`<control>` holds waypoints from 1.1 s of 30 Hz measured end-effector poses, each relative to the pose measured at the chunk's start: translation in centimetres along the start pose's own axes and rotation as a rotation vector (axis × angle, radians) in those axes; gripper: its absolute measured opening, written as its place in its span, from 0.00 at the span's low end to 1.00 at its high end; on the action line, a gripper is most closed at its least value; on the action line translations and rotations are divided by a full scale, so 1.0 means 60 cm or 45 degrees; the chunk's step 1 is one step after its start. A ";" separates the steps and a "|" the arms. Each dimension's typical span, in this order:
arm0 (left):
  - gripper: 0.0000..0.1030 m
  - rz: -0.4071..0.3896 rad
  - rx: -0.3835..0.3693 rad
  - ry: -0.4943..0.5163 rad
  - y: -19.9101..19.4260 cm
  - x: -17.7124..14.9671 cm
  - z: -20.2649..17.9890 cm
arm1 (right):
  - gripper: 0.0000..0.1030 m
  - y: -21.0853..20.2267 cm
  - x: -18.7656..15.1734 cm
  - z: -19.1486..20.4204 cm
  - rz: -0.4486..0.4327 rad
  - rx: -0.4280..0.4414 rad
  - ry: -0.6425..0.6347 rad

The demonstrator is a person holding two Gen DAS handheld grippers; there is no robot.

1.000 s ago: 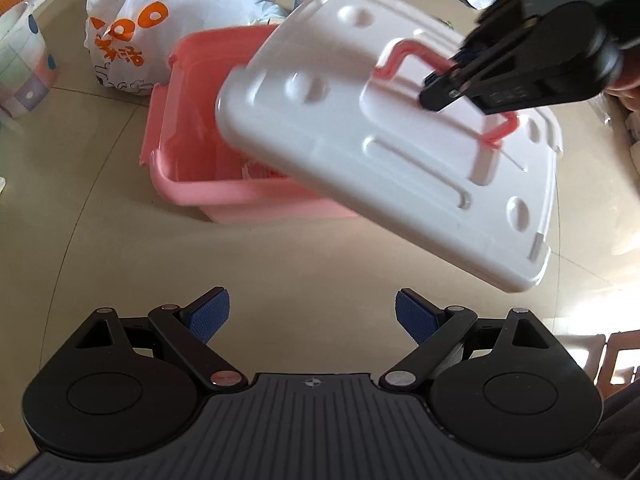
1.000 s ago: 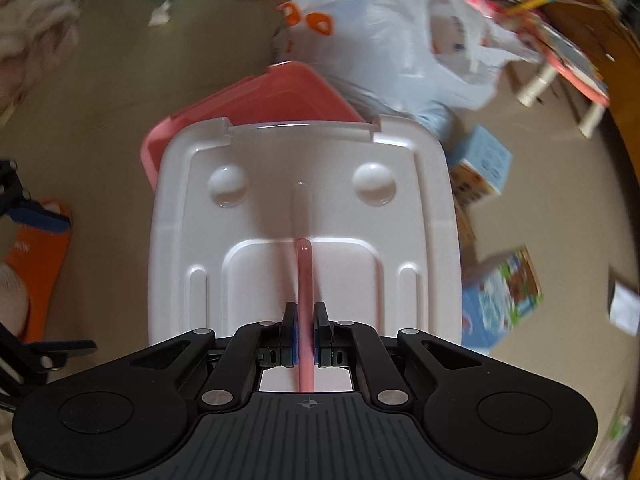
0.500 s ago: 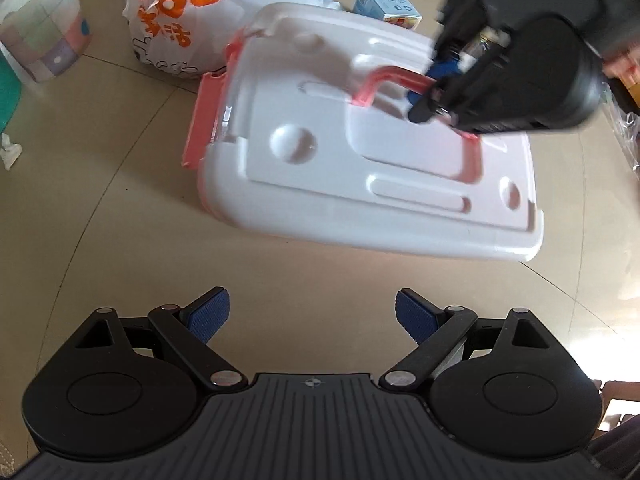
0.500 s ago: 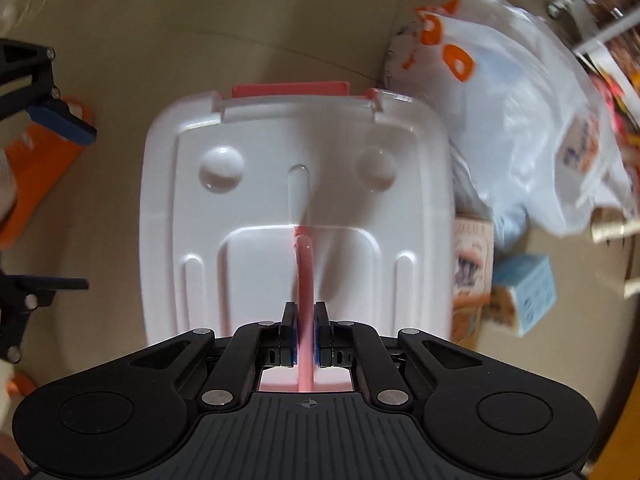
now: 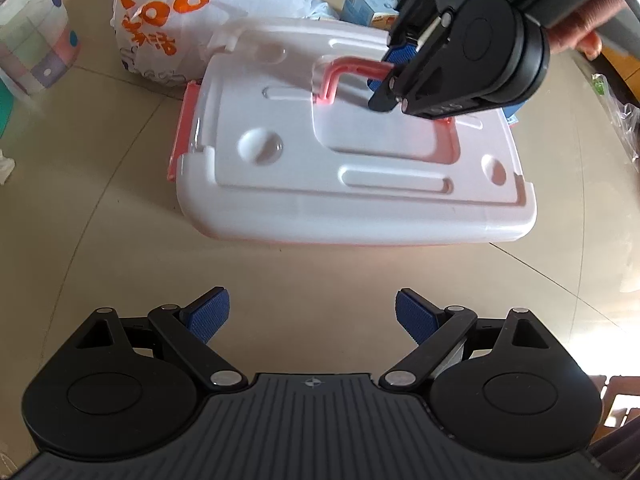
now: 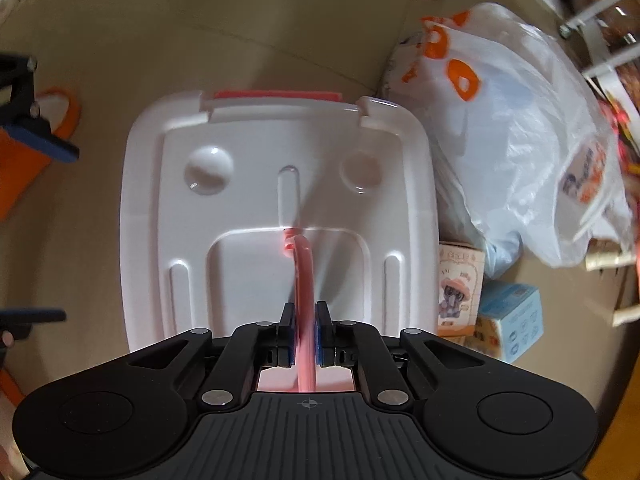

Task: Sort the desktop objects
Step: 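Lower the white lid onto the bin rim with the right gripper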

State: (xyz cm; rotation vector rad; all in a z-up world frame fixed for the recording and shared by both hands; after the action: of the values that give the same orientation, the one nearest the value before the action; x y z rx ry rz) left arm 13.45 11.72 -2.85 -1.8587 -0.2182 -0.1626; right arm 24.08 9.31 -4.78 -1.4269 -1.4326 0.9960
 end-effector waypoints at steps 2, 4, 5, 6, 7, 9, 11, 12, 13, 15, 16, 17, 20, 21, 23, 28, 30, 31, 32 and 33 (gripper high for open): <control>0.90 -0.010 0.005 0.024 -0.002 0.008 -0.001 | 0.18 -0.007 -0.013 -0.014 -0.045 0.017 0.112; 0.90 -0.022 0.004 0.062 -0.006 0.019 -0.003 | 0.25 -0.019 -0.032 -0.031 -0.101 0.066 0.248; 0.90 -0.025 0.003 0.082 -0.004 0.029 -0.001 | 0.28 -0.025 -0.043 -0.036 -0.123 0.079 0.293; 0.90 -0.023 0.002 0.109 -0.005 0.038 -0.002 | 0.28 -0.031 -0.054 -0.040 -0.137 0.080 0.331; 0.90 -0.020 0.005 0.141 -0.004 0.050 -0.003 | 0.28 -0.037 -0.066 -0.042 -0.148 0.078 0.362; 0.90 -0.012 0.013 0.206 -0.002 0.076 -0.005 | 0.28 -0.044 -0.089 -0.040 -0.154 0.058 0.393; 0.90 -0.013 0.012 0.291 0.001 0.103 -0.008 | 0.28 -0.042 -0.111 -0.036 -0.145 0.037 0.416; 0.90 -0.021 0.008 0.343 0.002 0.114 -0.012 | 0.28 -0.041 -0.122 -0.033 -0.141 0.030 0.432; 0.90 -0.024 0.015 0.407 0.004 0.127 -0.017 | 0.28 -0.040 -0.132 -0.030 -0.138 0.030 0.453; 0.83 -0.014 0.040 0.518 0.011 0.143 -0.027 | 0.27 -0.033 -0.146 -0.028 -0.130 0.036 0.490; 0.79 -0.010 0.050 0.574 0.016 0.150 -0.031 | 0.23 -0.030 -0.153 -0.027 -0.123 0.040 0.508; 0.72 -0.007 0.060 0.630 0.020 0.156 -0.035 | 0.21 -0.028 -0.158 -0.026 -0.120 0.042 0.524; 0.55 0.008 0.057 0.736 0.040 0.172 -0.041 | 0.15 -0.028 -0.170 -0.027 -0.142 0.035 0.571; 0.51 0.003 0.049 0.750 0.045 0.176 -0.043 | 0.14 -0.028 -0.172 -0.029 -0.151 0.028 0.587; 0.49 -0.024 0.053 0.757 0.056 0.186 -0.044 | 0.10 -0.028 -0.175 -0.032 -0.165 0.030 0.602; 0.42 -0.037 0.085 0.711 0.070 0.193 -0.034 | 0.09 -0.028 -0.172 -0.029 -0.197 0.016 0.597; 0.42 -0.049 0.098 0.704 0.068 0.191 -0.033 | 0.08 -0.028 -0.170 -0.030 -0.198 0.014 0.594; 0.42 -0.051 0.100 0.700 0.067 0.191 -0.033 | 0.08 -0.028 -0.169 -0.030 -0.197 0.012 0.589; 0.43 -0.054 0.103 0.705 0.066 0.189 -0.034 | 0.09 -0.028 -0.169 -0.030 -0.195 0.014 0.589; 0.43 -0.057 0.105 0.709 0.066 0.188 -0.034 | 0.09 -0.028 -0.169 -0.031 -0.193 0.016 0.591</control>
State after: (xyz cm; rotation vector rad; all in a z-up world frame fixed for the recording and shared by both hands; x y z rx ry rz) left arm 25.32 9.38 -3.40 -1.6566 0.1188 -0.6794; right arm 25.07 -0.96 -3.00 -1.4031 -1.1648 0.5304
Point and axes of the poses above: each gripper's, at about its wrist camera, not at the fingertips, and y roughly the way its jaws point, z to its left, x to its top, the point moved 2 cm from there along y, roughly the way its jaws point, and after that the axes turned 10 degrees about -x, right-handed, at the moved point
